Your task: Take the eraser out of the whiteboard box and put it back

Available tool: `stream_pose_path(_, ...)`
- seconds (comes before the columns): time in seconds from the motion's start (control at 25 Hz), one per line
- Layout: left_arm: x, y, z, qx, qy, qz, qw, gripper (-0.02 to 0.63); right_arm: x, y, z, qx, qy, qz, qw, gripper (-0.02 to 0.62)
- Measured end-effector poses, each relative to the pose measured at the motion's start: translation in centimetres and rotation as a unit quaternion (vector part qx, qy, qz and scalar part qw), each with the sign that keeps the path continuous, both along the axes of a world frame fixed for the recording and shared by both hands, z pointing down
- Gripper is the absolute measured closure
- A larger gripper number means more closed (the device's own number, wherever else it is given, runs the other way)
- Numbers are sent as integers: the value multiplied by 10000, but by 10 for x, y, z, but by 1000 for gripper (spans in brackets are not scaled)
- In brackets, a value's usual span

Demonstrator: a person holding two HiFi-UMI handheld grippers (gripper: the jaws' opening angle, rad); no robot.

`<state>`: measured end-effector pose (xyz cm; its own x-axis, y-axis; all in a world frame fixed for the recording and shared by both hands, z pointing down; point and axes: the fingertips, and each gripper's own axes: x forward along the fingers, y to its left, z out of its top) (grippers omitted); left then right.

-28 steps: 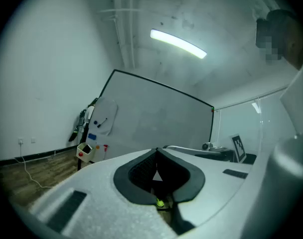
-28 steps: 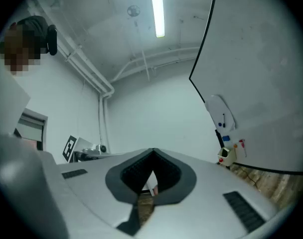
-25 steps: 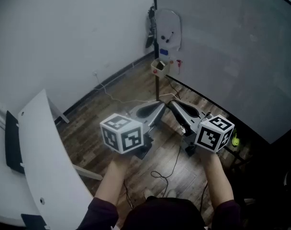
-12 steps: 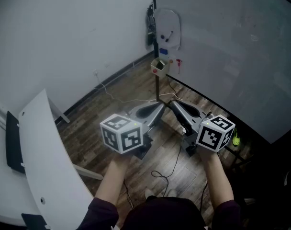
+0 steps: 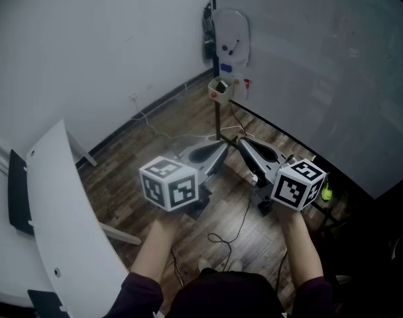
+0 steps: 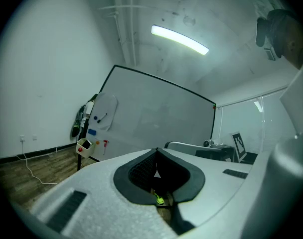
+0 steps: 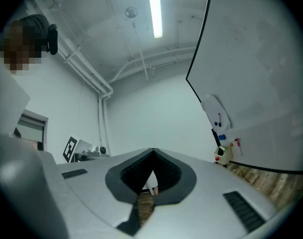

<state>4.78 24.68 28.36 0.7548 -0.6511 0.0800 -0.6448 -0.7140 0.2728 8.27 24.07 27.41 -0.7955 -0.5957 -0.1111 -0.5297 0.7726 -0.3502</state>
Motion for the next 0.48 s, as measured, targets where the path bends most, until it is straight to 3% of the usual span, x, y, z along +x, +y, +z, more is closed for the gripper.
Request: stream_pose_path(0.48, 30, 1, 10, -76, -108, -216, 9997, 600, 36, 2, 15, -121, -31, -163, 9998, 592)
